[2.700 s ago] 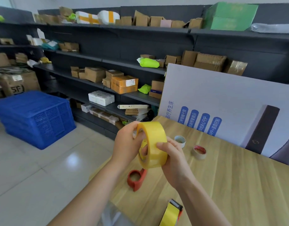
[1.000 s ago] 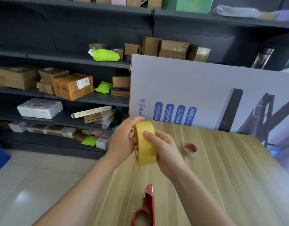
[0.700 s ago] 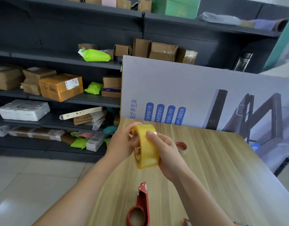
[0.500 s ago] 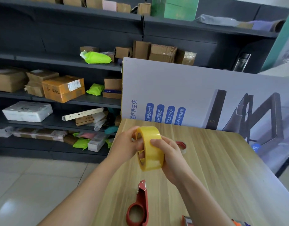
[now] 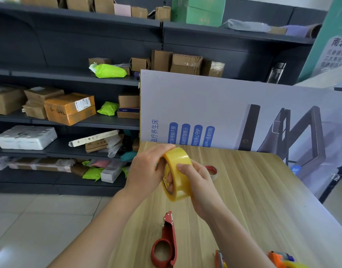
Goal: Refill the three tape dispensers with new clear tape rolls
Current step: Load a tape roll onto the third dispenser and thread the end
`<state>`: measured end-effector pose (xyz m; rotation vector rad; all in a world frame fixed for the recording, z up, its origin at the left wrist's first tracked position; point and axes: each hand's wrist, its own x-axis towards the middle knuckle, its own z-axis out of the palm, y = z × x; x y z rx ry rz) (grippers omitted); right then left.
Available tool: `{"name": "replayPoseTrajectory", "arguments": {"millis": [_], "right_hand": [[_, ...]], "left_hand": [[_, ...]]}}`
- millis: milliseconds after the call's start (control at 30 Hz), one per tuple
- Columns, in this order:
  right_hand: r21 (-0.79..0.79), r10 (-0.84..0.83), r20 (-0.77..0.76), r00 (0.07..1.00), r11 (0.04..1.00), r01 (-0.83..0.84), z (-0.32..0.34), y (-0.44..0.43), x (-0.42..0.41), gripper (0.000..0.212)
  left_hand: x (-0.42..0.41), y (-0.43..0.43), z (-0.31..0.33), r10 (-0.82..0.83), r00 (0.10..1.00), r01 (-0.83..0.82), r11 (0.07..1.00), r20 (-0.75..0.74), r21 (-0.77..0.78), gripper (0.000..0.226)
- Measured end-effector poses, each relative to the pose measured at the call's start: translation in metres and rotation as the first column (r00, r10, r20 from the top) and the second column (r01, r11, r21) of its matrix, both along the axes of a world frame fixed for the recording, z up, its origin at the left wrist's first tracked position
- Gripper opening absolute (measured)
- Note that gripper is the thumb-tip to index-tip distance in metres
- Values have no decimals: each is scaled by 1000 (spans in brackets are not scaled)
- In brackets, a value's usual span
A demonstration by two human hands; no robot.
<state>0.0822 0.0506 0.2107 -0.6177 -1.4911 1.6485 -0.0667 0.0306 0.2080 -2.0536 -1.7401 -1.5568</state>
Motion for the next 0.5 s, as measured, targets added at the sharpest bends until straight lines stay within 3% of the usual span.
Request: {"name": "replayPoseTrajectory", "arguments": {"millis": [133, 267, 333, 500], "right_hand": [[30, -47, 3, 999, 998, 47, -6, 3, -18, 18], [23, -84, 22, 996, 996, 83, -10, 6, -43, 31], [43, -85, 18, 996, 996, 84, -10, 8, -58, 36], [49, -119, -7, 993, 992, 120, -11, 14, -90, 36]], "left_hand": [[-19, 0, 4, -121, 991, 121, 993, -64, -9, 46], [-55, 4, 15, -274, 918, 321, 938, 288, -130, 38], [-74, 9, 18, -281, 902, 348, 923, 328, -164, 26], [-116, 22, 24, -291, 884, 395, 884, 366, -249, 39]]}}
